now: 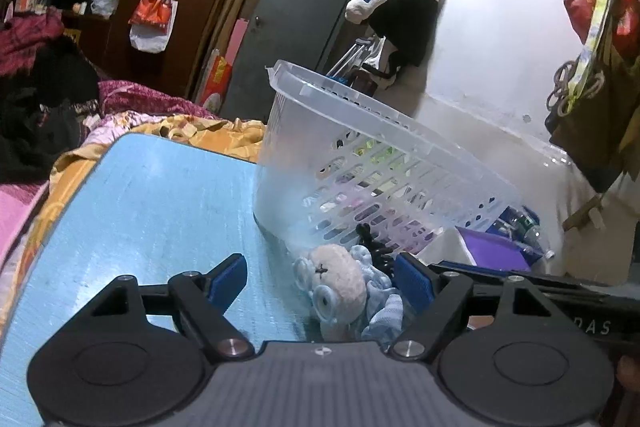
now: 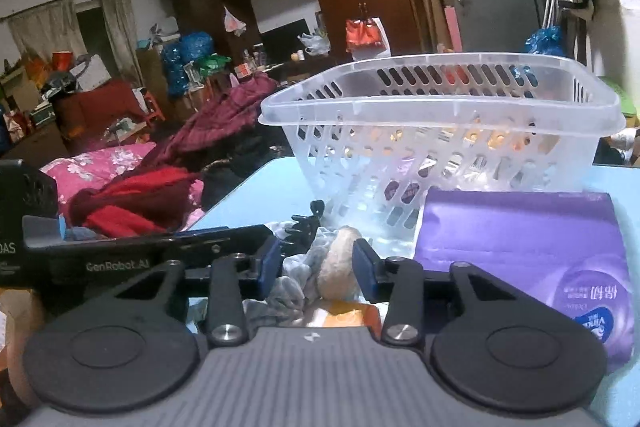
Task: Organize objects
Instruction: 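Grasp the plush toy with both grippers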
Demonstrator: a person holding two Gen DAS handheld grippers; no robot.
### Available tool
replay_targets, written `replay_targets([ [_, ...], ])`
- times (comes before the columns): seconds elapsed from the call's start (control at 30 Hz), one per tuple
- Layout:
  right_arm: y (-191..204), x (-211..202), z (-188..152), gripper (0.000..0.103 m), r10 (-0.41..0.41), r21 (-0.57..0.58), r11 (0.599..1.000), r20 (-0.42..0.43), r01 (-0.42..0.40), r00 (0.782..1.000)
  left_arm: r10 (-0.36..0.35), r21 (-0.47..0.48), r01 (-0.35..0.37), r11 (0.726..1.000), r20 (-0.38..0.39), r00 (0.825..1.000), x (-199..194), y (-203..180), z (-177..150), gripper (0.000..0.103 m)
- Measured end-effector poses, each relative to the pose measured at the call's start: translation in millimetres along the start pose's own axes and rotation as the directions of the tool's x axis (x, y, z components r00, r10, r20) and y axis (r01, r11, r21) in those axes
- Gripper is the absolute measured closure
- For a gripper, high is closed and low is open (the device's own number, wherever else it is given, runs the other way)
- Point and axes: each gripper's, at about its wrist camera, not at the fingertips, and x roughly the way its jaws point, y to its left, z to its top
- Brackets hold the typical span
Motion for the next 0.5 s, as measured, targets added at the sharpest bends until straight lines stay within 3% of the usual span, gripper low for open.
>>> replay_targets([
  [0.23, -1.7, 5.8, 2.5, 0.075, -0.052, -0.01, 0.999, -0.018, 0.051, 0.999, 0.017, -0.052, -0.017, 0.998, 0.01, 1.0, -0.8, 9.1, -4.7, 0.019],
  [0.4, -3.3, 13.5, 11.0, 0.071, -0.036, 0.015, 0.999, -0.049, 0.037, 0.998, 0.036, -0.039, -0.036, 0.999, 0.0, 0.999, 3.1, 3.2, -3.4, 0.019],
  [0.5, 0.5, 20.3, 12.8, 0.071, -0.058, -0.026, 0.998, -0.072, 0.056, 0.996, 0.042, -0.065, -0.042, 0.997, -0.004, 0.999, 4.3, 7.1, -1.9, 0.023],
])
